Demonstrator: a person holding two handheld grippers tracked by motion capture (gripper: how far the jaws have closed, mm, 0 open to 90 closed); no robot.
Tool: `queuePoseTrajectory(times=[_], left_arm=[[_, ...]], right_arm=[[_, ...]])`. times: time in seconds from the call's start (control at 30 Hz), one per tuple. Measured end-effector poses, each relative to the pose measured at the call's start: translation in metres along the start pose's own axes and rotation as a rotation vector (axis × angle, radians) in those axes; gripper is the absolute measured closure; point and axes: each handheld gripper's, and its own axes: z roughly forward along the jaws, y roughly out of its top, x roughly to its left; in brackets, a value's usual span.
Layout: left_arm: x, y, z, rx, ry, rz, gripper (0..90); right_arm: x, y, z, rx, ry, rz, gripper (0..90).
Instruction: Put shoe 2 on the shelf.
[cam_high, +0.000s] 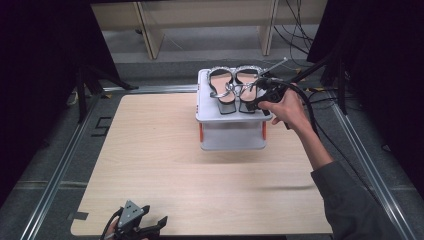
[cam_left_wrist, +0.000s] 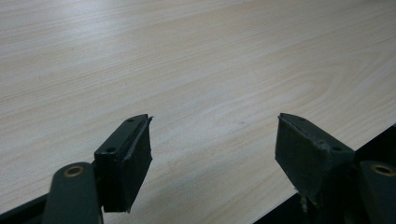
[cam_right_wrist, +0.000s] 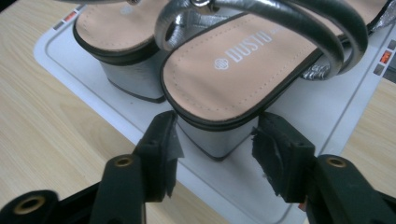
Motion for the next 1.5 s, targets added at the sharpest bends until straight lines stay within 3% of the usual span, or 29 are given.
queuePoseTrajectory(times=[0.2,0.27,0.43,0.5,0.53,0.63,0.67,0.73,0.8,0.87,0.9,0.93,1.0,1.03,1.1,1.17,1.23,1.3,1.33,1.37,1.5], left_arm=[[0.001,0.001,0.0,0.011,0.01,0.014,26.7],[-0.001,0.001,0.0,0.005,0.003,-0.003,26.7],[0.001,0.001,0.0,0.009,0.009,-0.002,26.7],[0.003,0.001,-0.001,0.022,0.017,0.021,26.7],[0.001,0.001,0.0,0.005,0.007,-0.004,26.6],[0.001,0.001,0.0,0.012,0.009,0.0,26.6],[0.001,0.001,0.0,0.009,0.01,0.0,26.6],[0.001,0.001,0.001,0.005,0.008,0.0,26.5],[0.001,0.001,0.001,0.005,0.009,-0.002,26.5],[0.001,0.001,0.001,0.007,0.01,-0.006,26.5],[0.003,0.001,0.001,0.023,0.023,0.017,26.5],[0.002,0.001,0.001,0.009,0.012,-0.007,26.5],[0.002,0.001,0.002,0.002,0.01,-0.003,26.4],[0.002,0.001,0.002,0.001,0.01,-0.004,26.4],[0.002,0.001,0.003,0.002,0.009,-0.005,26.2],[0.001,0.002,0.002,0.007,0.009,0.0,25.9],[0.001,0.002,0.002,0.005,0.009,-0.001,25.4],[0.001,0.001,0.002,-0.005,0.007,-0.006,25.3],[0.001,0.001,0.002,-0.005,0.008,-0.005,24.3],[0.0,0.001,0.002,0.002,0.012,-0.002,24.3],[0.0,0.002,0.002,0.0,0.016,-0.006,22.0]], right_arm=[[0.001,-0.005,-0.005,-0.034,0.011,0.023,45.7],[0.002,-0.007,-0.007,-0.038,0.013,0.021,45.2],[0.004,-0.008,-0.009,-0.038,0.021,0.042,44.1],[0.003,-0.008,-0.01,-0.045,0.024,0.028,42.2],[0.005,-0.008,-0.011,-0.044,0.027,0.047,39.5],[0.005,-0.009,-0.013,-0.051,0.028,0.048,36.2],[0.003,-0.009,-0.014,-0.068,0.022,0.015,34.5],[0.005,-0.012,-0.016,-0.059,0.03,0.042,32.2],[0.005,-0.015,-0.019,-0.083,0.031,0.004,29.8],[0.005,-0.018,-0.022,-0.087,0.031,0.004,28.8],[0.005,-0.018,-0.022,-0.087,0.031,0.004,28.8],[0.005,-0.019,-0.024,-0.094,0.034,-0.009,28.6],[0.01,-0.023,-0.03,-0.068,0.041,0.055,28.2],[0.005,-0.024,-0.03,-0.102,0.037,-0.01,28.1],[0.008,-0.029,-0.035,-0.111,0.038,0.003,27.7],[0.007,-0.033,-0.039,-0.117,0.039,-0.013,26.7],[0.01,-0.036,-0.041,-0.116,0.045,0.014,26.5],[0.009,-0.04,-0.044,-0.131,0.047,-0.01,25.4],[0.013,-0.045,-0.049,-0.111,0.054,0.024,24.2],[0.013,-0.045,-0.049,-0.111,0.054,0.024,24.2],[0.015,-0.056,-0.051,-0.128,0.056,-0.016,23.4]])
